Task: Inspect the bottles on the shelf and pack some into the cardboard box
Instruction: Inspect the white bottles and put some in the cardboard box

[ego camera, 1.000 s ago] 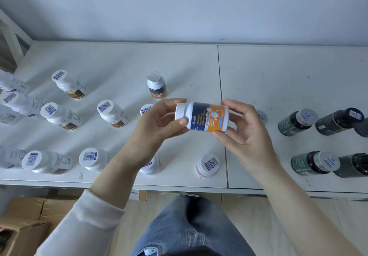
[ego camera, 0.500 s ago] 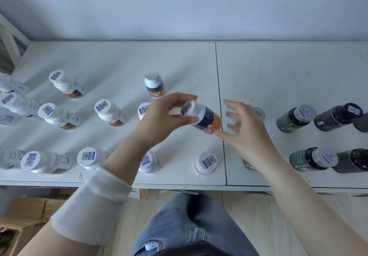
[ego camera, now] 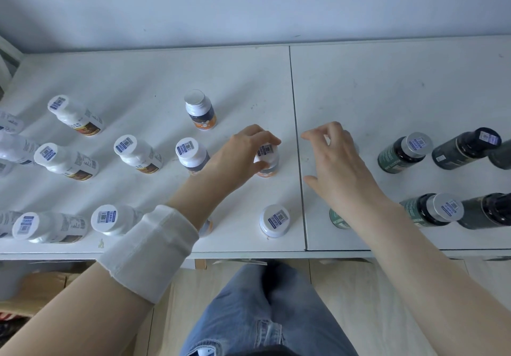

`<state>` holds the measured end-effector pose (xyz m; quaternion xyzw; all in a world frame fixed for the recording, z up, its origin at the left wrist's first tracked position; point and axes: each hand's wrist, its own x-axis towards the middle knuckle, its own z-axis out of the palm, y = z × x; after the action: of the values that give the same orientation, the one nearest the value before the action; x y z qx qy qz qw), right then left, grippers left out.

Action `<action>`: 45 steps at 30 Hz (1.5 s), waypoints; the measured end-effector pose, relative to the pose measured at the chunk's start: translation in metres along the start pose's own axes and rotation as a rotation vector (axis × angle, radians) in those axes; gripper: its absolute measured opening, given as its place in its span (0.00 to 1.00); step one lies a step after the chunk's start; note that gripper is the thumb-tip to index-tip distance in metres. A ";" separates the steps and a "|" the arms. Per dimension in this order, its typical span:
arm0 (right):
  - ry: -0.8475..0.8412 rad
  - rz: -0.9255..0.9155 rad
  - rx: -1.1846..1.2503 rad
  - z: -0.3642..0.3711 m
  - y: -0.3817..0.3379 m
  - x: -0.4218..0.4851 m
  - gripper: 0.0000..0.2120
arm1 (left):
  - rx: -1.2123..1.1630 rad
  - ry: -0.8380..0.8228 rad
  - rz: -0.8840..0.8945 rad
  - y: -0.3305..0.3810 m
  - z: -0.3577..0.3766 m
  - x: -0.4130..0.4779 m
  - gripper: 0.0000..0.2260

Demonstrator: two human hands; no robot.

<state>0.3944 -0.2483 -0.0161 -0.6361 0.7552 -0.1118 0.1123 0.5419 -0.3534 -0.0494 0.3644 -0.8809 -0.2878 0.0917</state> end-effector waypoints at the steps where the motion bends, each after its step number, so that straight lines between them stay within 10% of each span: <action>1: -0.004 -0.005 0.000 0.000 -0.001 0.000 0.30 | 0.001 -0.002 0.004 0.001 0.000 -0.001 0.20; 7: 0.018 -0.034 0.017 -0.004 -0.014 -0.002 0.31 | 0.082 0.039 -0.062 -0.003 -0.020 -0.020 0.29; 14: 0.089 -0.014 0.216 -0.005 -0.066 0.006 0.26 | 0.142 0.097 -0.342 -0.063 -0.059 -0.050 0.17; 24: -0.214 0.344 1.479 0.030 -0.135 0.009 0.22 | -1.161 0.049 -0.215 -0.081 -0.109 -0.105 0.13; 29: 0.038 0.097 1.298 0.041 -0.151 -0.003 0.24 | -1.207 0.094 -0.230 -0.095 -0.105 -0.120 0.17; 45: 0.016 0.169 1.402 0.039 -0.152 -0.007 0.21 | -1.230 0.124 -0.100 -0.094 -0.107 -0.130 0.15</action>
<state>0.5496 -0.2674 -0.0059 -0.3524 0.5527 -0.5674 0.4983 0.7303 -0.3633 -0.0099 0.3017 -0.5287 -0.7249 0.3224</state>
